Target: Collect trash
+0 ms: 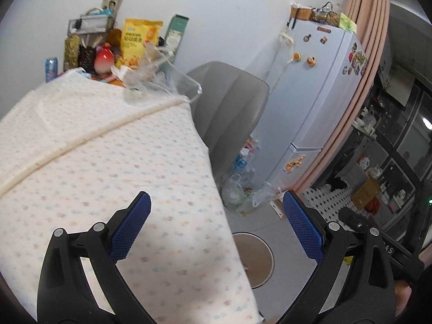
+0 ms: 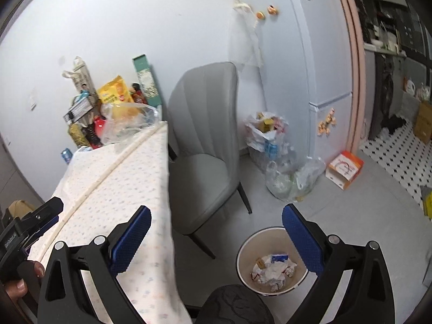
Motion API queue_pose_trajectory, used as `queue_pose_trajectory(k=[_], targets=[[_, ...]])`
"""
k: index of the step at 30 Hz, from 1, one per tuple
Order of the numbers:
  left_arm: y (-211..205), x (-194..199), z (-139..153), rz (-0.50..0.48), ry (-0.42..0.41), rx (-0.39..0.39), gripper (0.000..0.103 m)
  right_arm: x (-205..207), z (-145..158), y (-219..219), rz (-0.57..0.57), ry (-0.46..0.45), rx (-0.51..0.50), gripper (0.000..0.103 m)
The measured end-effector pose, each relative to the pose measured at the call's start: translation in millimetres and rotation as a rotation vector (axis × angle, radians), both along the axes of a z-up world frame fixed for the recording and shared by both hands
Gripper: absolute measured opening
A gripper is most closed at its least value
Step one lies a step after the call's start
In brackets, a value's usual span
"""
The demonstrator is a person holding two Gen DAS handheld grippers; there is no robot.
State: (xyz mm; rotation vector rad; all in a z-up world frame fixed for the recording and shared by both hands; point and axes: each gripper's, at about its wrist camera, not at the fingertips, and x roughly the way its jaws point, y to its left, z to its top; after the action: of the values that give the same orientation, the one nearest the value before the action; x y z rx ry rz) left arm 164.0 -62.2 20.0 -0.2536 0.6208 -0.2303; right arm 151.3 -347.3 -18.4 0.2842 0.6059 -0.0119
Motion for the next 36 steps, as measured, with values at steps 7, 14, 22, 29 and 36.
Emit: queue_pose_trajectory(k=[7,14,22,29,36], targets=[[26,-32,25,0.068,-0.074,0.061,0.097,-18,25,24,-0.023,-0.024,-0.057,0.095],[41,-74,54,0.115,-0.173,0.121,0.097,-36,52,52,0.074,-0.054,-0.094,0.095],[51,-116,79,0.12,-0.217,0.166,0.097,-67,73,68,0.195,-0.071,-0.089,0.095],[58,-144,97,0.122,-0.225,0.174,0.097,-96,89,81,0.242,-0.108,-0.119,0.095],[66,-166,102,0.133,-0.233,0.18,0.097,-116,95,88,0.276,-0.121,-0.124,0.095]])
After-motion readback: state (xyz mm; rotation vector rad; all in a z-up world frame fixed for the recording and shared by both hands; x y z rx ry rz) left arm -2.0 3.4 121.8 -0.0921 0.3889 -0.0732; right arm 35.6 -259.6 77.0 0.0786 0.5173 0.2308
